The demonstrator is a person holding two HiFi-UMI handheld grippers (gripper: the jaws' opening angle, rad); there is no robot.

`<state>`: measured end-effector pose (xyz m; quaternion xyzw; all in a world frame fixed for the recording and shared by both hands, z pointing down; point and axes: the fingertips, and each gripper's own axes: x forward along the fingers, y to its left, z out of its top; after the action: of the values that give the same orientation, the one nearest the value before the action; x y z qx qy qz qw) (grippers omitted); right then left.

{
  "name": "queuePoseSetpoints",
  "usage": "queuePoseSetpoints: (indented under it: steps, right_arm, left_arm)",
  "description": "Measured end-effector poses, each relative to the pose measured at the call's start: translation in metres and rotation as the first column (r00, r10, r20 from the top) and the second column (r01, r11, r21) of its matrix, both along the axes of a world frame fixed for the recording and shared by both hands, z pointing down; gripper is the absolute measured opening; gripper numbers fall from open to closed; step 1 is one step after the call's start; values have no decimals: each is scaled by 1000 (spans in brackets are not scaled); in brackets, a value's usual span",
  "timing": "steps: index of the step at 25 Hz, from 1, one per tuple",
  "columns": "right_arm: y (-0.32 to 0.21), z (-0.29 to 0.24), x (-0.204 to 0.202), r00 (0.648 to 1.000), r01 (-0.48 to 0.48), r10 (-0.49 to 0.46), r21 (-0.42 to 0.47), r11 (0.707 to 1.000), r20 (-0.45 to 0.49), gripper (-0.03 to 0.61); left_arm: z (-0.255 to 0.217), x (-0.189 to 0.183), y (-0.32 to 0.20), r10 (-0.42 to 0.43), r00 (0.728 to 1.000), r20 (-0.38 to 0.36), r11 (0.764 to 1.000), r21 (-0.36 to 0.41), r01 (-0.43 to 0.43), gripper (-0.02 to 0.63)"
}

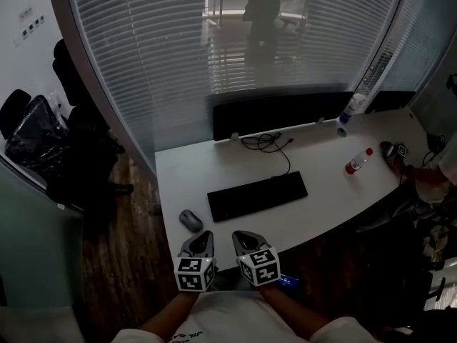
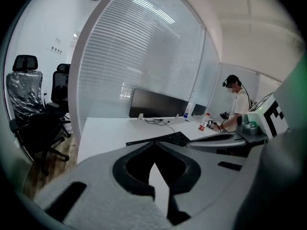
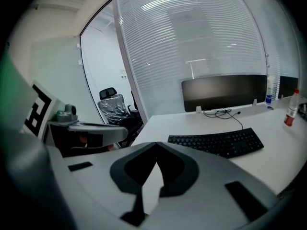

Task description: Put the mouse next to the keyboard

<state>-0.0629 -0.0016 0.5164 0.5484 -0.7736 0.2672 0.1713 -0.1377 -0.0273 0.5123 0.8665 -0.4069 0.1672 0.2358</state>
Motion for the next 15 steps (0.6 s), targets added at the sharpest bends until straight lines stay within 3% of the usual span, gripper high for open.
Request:
queuePoseSetpoints:
  steps: [9, 15]
  right_arm:
    - [-16, 3, 16, 999, 42, -42, -11, 999, -5, 5]
    - [-28, 6, 4, 994, 111, -111, -14, 994, -3, 5]
  left_arm:
    - [2, 10, -10, -57, 998, 0, 998, -13, 57, 6]
    - [5, 0, -18, -110, 994, 11, 994, -19, 110, 6]
